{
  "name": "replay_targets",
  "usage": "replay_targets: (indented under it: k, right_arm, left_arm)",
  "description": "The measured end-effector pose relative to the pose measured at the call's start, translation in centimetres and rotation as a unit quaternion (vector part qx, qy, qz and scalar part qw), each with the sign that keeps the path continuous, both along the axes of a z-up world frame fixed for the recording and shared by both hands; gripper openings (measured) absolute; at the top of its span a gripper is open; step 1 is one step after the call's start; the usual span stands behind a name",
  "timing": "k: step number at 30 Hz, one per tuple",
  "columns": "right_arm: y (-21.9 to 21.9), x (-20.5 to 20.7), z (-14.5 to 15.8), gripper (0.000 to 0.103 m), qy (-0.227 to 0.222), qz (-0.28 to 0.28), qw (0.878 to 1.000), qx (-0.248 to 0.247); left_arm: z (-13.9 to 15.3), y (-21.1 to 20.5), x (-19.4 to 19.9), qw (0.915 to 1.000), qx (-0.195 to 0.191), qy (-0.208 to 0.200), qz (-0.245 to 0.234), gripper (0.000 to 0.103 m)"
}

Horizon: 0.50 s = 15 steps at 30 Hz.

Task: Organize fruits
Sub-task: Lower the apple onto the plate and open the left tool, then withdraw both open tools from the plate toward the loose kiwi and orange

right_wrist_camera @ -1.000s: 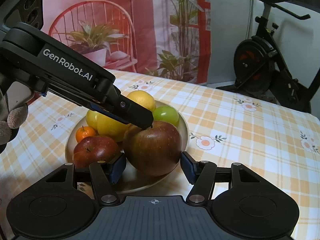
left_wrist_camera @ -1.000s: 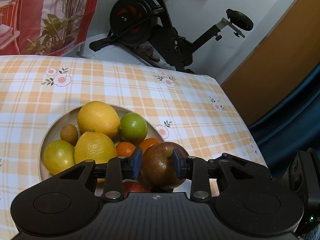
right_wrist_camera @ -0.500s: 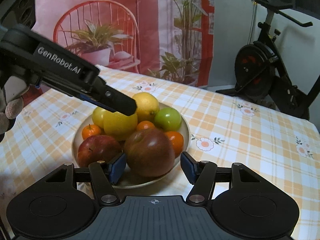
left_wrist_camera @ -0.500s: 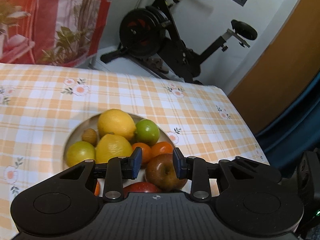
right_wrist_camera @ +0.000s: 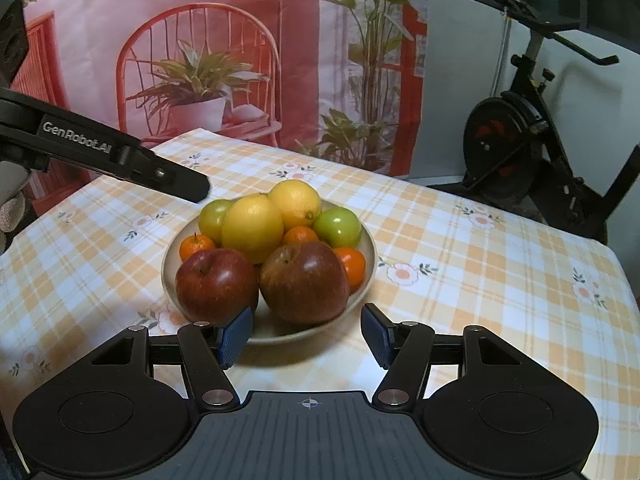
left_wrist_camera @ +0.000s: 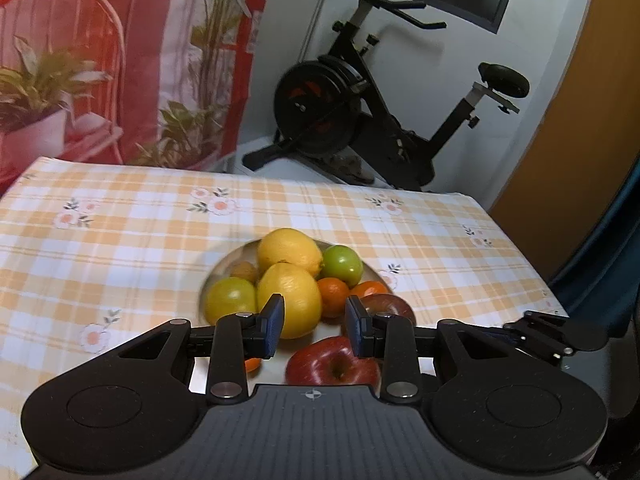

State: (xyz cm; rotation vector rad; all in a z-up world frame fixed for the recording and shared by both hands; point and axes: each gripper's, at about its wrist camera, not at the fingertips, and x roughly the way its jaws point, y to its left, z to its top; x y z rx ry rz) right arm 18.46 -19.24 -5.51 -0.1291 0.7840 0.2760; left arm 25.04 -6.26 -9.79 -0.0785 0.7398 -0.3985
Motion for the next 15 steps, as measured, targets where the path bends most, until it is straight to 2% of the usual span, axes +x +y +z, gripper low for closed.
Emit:
replay_targets:
  k: [8, 15]
  right_arm:
    - [-0.5, -1.9, 0.3, 0.057, -0.019, -0.004, 1.000, 0.002]
    - [-0.4, -3.0, 0.5, 0.057, -0.031, -0.003, 0.999, 0.006]
  left_arm:
    - [0.3, 1.0, -2.4, 0.9992, -0.005, -0.017, 0.037, 0.034]
    - [0.5, 0.7, -4.1, 0.9986, -0.006, -0.030, 0.043, 0.034]
